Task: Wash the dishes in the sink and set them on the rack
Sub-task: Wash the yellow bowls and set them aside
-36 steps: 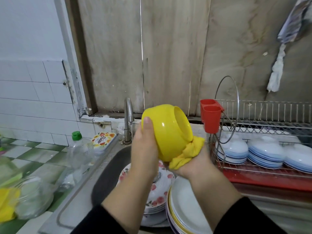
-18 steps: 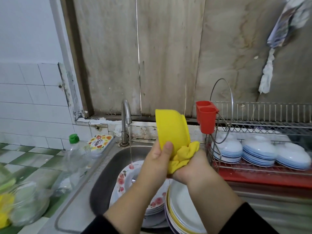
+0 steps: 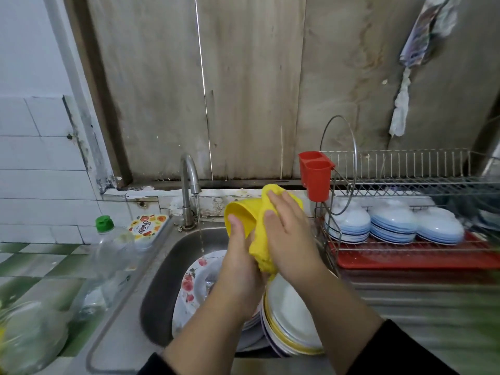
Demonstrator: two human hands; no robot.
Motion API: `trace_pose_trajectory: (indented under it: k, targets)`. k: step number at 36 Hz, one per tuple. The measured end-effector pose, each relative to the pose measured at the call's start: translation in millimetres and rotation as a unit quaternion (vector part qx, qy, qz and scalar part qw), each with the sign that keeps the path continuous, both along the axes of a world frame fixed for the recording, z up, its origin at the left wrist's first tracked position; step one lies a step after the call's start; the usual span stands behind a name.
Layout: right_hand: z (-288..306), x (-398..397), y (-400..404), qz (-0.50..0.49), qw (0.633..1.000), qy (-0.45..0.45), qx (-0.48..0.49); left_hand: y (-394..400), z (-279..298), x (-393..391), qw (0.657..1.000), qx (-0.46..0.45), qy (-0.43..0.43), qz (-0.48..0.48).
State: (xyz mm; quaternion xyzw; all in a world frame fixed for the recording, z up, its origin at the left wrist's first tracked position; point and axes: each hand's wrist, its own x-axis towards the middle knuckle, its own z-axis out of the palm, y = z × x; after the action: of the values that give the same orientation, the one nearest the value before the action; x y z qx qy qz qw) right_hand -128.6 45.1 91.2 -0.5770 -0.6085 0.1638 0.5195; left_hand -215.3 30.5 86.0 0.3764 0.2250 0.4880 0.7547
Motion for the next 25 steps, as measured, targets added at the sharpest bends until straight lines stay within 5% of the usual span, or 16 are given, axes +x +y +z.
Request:
trace_pose_trajectory:
  k: [7,14,19,25]
  targets:
    - [-11.8,2.6,-18.5,0.091,0.979,-0.183,0.017,3.7,-5.7,-15.9,0.991,-0.09,-0.094,-0.019]
    - [-4.4,7.3,-32.1,0.159,0.978,-0.135,0.005,-1.8,-3.2,-20.9,0.987,-0.155,-0.018,0.047]
    - [-12.8,24.5,-40.3,0.132,0.988,-0.046,-0.068,-0.2,-6.6,-29.8,0.979,-0.178,-0.064,0.074]
    - [-15.2,41.1,-61.8,0.135,0.972,-0.147,-0.122,-6.5,-13.8,-31.7,0.981,-0.168,-0.07,0.066]
